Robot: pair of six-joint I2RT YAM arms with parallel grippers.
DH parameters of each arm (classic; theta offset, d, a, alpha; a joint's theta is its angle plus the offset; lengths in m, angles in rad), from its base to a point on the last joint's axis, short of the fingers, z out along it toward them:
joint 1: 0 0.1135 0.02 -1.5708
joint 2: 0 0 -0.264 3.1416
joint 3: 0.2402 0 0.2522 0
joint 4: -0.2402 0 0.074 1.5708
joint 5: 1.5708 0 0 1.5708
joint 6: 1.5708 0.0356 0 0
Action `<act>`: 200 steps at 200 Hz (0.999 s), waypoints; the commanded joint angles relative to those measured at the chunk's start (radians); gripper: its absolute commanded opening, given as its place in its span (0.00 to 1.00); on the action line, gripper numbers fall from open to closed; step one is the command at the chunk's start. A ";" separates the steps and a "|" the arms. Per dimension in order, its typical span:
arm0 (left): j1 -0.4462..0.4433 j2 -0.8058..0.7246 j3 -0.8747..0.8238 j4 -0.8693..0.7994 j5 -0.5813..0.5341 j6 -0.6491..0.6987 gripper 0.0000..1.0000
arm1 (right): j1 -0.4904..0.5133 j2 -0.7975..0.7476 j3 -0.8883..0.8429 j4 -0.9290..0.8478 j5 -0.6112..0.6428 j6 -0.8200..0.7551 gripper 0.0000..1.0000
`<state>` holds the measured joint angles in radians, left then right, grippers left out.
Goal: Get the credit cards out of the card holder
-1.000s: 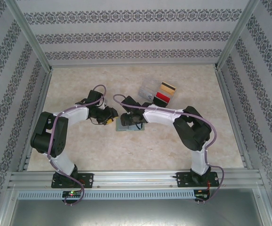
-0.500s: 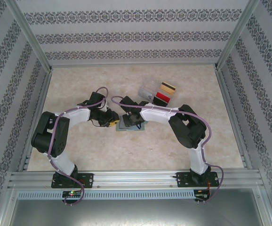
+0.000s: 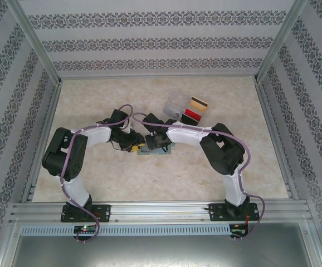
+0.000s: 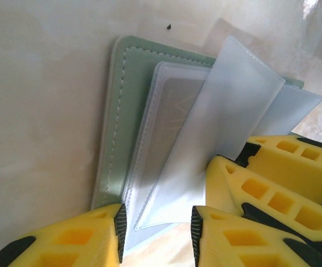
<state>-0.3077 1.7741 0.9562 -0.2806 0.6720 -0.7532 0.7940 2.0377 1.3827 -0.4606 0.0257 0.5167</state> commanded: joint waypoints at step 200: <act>-0.029 -0.012 0.043 0.060 0.109 0.006 0.32 | -0.054 -0.064 -0.110 0.086 -0.097 0.045 0.31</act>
<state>-0.3237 1.7889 0.9733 -0.2558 0.7349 -0.7494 0.7620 1.9991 1.3136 -0.3779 -0.0494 0.5316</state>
